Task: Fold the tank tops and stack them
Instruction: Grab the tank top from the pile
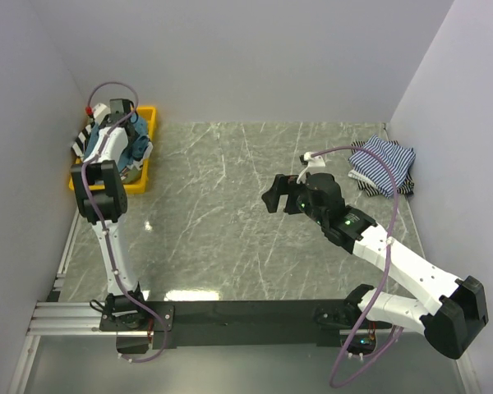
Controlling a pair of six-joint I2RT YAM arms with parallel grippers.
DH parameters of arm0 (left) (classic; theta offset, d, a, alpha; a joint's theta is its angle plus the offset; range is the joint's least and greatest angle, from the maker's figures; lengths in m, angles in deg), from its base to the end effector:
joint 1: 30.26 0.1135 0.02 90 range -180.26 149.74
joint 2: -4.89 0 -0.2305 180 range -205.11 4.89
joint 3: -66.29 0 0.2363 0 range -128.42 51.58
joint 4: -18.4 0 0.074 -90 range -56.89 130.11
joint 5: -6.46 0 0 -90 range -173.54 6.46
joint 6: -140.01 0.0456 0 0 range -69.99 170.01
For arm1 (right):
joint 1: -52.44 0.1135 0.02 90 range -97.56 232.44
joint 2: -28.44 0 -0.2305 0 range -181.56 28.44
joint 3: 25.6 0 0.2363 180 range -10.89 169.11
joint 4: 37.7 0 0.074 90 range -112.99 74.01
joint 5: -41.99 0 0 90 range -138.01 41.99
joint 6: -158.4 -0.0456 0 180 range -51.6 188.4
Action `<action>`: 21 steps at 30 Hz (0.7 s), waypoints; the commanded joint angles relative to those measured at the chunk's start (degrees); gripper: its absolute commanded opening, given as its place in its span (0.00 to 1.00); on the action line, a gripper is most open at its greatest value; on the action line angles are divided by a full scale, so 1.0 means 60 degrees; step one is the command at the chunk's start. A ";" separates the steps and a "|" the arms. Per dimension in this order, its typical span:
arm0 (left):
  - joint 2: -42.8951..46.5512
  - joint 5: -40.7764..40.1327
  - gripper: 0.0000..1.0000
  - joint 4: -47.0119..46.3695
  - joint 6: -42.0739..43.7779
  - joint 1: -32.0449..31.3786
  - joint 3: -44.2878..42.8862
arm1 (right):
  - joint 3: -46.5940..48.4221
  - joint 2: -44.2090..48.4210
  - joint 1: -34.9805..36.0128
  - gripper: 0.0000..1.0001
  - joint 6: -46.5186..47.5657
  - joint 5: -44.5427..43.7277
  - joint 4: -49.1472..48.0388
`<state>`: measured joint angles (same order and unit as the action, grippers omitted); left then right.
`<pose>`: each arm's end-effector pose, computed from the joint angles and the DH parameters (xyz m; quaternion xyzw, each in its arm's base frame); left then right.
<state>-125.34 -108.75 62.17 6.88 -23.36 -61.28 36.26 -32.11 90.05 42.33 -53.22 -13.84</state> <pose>0.4785 0.0775 0.1950 -0.4566 0.7870 0.0800 0.4072 0.2031 0.1512 0.2738 -0.0584 0.8292 0.2605 0.4911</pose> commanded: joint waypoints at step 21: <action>0.1870 -0.0442 0.01 -0.0946 0.0787 0.0096 -0.0146 | -0.0067 0.0249 -0.0042 1.00 0.0125 -0.0346 -0.0060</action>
<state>-122.17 -111.24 61.77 9.54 -22.95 -61.89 36.26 -32.09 90.05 42.35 -53.22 -13.71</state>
